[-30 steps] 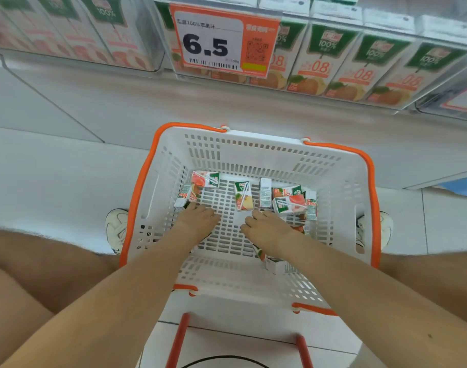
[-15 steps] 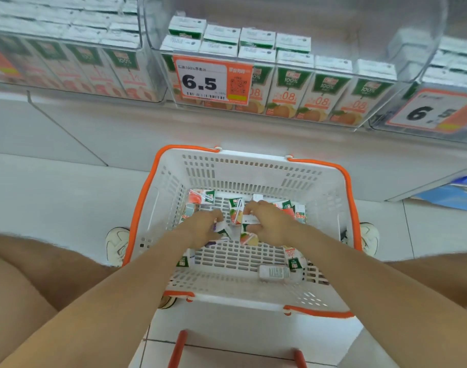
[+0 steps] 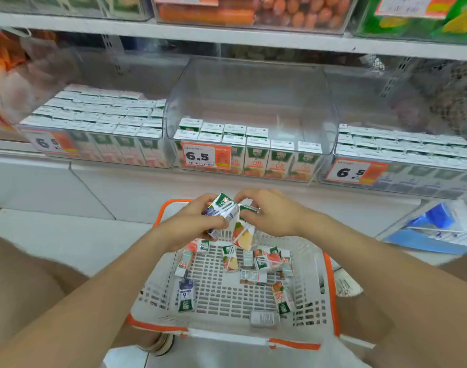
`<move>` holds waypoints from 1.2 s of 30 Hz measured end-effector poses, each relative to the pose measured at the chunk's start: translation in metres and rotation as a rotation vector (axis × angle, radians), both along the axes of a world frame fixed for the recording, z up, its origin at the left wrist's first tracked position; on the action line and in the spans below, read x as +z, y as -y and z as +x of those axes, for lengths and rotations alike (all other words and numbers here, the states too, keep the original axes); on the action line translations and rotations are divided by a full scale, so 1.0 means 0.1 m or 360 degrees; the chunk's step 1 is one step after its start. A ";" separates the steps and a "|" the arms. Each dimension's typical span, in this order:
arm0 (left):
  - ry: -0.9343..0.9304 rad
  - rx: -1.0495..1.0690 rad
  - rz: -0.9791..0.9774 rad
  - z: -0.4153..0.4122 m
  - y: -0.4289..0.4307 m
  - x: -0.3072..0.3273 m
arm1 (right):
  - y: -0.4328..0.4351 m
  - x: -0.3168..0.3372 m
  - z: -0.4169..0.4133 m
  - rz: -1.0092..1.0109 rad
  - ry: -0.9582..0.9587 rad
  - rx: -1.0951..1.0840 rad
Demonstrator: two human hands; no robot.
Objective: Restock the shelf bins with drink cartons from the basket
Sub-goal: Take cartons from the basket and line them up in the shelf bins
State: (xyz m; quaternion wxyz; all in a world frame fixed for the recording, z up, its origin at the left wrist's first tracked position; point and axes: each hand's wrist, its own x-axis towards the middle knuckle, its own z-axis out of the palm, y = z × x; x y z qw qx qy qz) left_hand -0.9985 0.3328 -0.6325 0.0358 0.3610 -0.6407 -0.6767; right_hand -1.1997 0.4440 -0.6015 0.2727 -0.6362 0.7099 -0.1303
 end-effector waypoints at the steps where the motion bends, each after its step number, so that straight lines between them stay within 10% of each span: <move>1: 0.0014 -0.0011 -0.0149 0.01 -0.02 0.13 | -0.03 0.15 0.01 -0.0036 -0.0013 -0.0002; 11: -0.0298 0.0144 -0.1307 -0.24 -0.02 1.11 | -0.23 1.39 -0.29 -0.0251 0.0620 -0.0525; 20: -0.0586 0.0402 -0.1405 -0.70 0.18 1.39 | 0.08 1.55 -0.55 -0.0711 0.0665 -0.0674; 36: -0.0529 0.0617 -0.1111 -0.91 0.32 1.28 | 0.39 1.35 -0.99 -0.0771 -0.0754 -0.0783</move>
